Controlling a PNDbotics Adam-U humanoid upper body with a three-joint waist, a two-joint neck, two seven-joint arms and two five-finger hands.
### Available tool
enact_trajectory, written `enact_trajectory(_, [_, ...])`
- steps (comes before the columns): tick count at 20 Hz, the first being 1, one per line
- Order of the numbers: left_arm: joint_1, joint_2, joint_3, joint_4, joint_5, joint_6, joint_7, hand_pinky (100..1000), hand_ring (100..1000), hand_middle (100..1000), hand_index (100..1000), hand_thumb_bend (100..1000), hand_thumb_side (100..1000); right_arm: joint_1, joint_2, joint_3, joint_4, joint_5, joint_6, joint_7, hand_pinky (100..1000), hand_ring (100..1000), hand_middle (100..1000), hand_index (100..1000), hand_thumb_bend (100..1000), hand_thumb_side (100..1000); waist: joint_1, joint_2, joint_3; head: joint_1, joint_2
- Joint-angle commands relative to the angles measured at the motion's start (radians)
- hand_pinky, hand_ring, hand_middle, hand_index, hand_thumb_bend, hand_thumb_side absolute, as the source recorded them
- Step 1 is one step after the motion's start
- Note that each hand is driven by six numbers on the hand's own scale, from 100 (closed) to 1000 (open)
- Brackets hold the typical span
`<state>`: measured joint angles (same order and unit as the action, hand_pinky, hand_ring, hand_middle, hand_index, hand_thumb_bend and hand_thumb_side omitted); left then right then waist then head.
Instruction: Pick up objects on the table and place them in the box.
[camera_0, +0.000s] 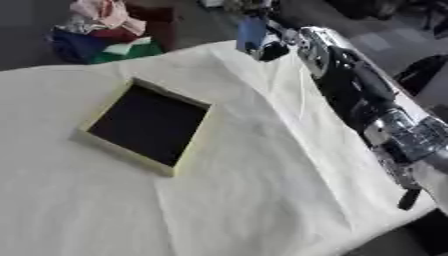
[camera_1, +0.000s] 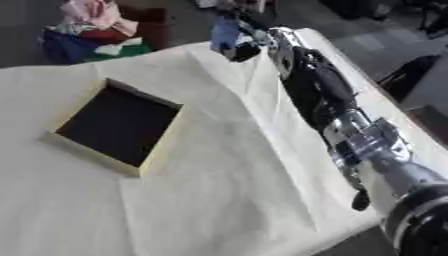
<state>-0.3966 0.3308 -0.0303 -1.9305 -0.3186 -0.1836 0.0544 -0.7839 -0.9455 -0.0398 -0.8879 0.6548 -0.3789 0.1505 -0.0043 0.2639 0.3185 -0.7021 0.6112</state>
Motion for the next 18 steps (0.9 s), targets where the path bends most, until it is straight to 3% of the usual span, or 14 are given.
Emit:
enact_trajectory(1, [-0.001, 0.006, 0.019, -0.024, -0.007, -0.001, 0.014, 656, 397, 416, 617, 345, 625, -0.023, -0.002, 0.034, -0.132, -0.051, -0.04, 0.044, 156, 475, 327, 1000, 100, 100, -0.003, -0.03, -0.007, 0.006, 0.01])
enact_trajectory(7, [-0.001, 0.001, 0.024, -0.065, -0.011, -0.01, 0.027, 655, 402, 417, 619, 345, 621, -0.041, 0.076, 0.139, -0.313, -0.069, -0.101, 0.176, 271, 514, 340, 1000, 100, 100, -0.012, -0.053, -0.002, 0.002, 0.022])
enact_trajectory(12, [-0.003, -0.003, 0.028, -0.069, -0.011, -0.025, 0.034, 655, 405, 420, 621, 345, 621, -0.058, 0.175, 0.206, -0.318, -0.021, -0.133, 0.289, 387, 544, 363, 1000, 100, 100, -0.012, -0.06, -0.002, 0.0, 0.027])
enact_trajectory(14, [-0.003, -0.006, 0.029, -0.069, -0.012, -0.024, 0.036, 655, 405, 422, 620, 345, 620, -0.056, 0.216, 0.228, -0.307, 0.018, -0.148, 0.324, 479, 568, 381, 1000, 100, 100, -0.013, -0.061, -0.005, 0.005, 0.029])
enact_trajectory(18, [-0.005, -0.01, 0.03, -0.069, -0.013, -0.023, 0.038, 655, 405, 424, 620, 345, 620, -0.053, 0.283, 0.244, -0.266, 0.104, -0.164, 0.344, 589, 599, 399, 1000, 100, 100, -0.015, -0.059, -0.007, 0.008, 0.028])
